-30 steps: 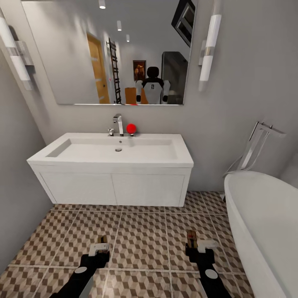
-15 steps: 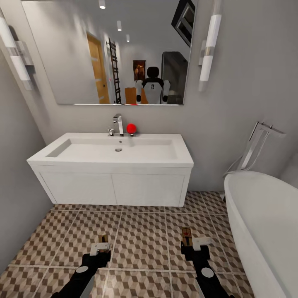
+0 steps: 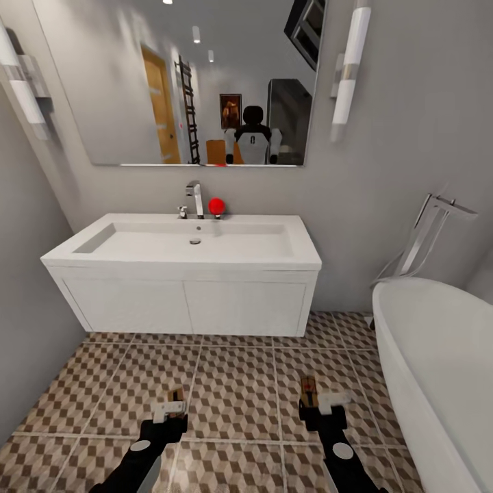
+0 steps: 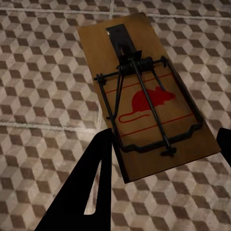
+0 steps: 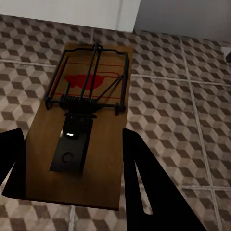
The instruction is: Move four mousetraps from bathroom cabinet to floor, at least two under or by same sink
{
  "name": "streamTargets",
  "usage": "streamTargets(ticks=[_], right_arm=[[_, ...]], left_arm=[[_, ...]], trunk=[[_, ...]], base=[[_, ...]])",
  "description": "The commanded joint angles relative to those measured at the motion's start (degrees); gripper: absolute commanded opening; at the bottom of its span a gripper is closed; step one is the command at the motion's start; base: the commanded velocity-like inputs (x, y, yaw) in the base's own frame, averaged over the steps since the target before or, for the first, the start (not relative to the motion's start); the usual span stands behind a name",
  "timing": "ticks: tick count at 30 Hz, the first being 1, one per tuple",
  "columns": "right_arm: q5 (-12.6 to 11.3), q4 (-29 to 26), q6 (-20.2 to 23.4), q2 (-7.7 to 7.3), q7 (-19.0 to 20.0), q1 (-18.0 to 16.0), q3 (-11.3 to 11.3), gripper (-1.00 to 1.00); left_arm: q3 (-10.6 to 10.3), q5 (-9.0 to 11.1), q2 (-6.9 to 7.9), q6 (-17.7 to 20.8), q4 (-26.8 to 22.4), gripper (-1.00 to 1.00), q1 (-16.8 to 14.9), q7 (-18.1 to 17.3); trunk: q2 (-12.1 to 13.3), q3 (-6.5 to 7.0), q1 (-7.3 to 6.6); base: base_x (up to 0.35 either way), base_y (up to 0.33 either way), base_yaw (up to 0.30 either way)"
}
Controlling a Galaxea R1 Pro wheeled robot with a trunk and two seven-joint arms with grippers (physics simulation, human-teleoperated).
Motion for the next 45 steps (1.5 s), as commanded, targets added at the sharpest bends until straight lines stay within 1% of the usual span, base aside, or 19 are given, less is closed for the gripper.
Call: streamTargets(ticks=[1,5,8,12,45], right_arm=[[0.27,0.00,0.04,0.00,-0.23,-0.03,0.10,-1.00],[0.27,0.00,0.02,0.00,-0.23,-0.03,0.10,-1.00],[0.21,0.00,0.02,0.00,-0.23,-0.03,0.10,-1.00],[0.19,0.06,0.02,0.00,-0.16,-0.03,0.15,-1.00],[0.18,0.09,0.01,0.00,-0.14,-0.02,0.10,-1.00]], left_arm=[[-0.28,0.46,0.05,0.26,-0.15,-1.00,-0.02,0.53],[-0.23,0.41,-0.17,0.26,-1.69,-1.00,-0.02,0.52],[-0.35,0.30,-0.51,0.28,-4.74,-1.00,-0.02,0.52],[-0.46,0.17,-0.38,0.34,-7.02,-1.00,-0.02,0.52],[-0.56,0.23,-0.65,0.33,-6.86,-1.00,-0.02,0.52]], trunk=[[-0.44,-0.33,0.22],[-2.05,-1.42,1.10],[-3.25,-2.23,1.76],[-4.85,-3.32,2.64],[-18.09,-12.29,9.89]], base=[[0.000,0.000,0.000],[0.000,0.000,0.000],[0.000,0.000,0.000],[0.000,0.000,0.000],[0.000,0.000,0.000]])
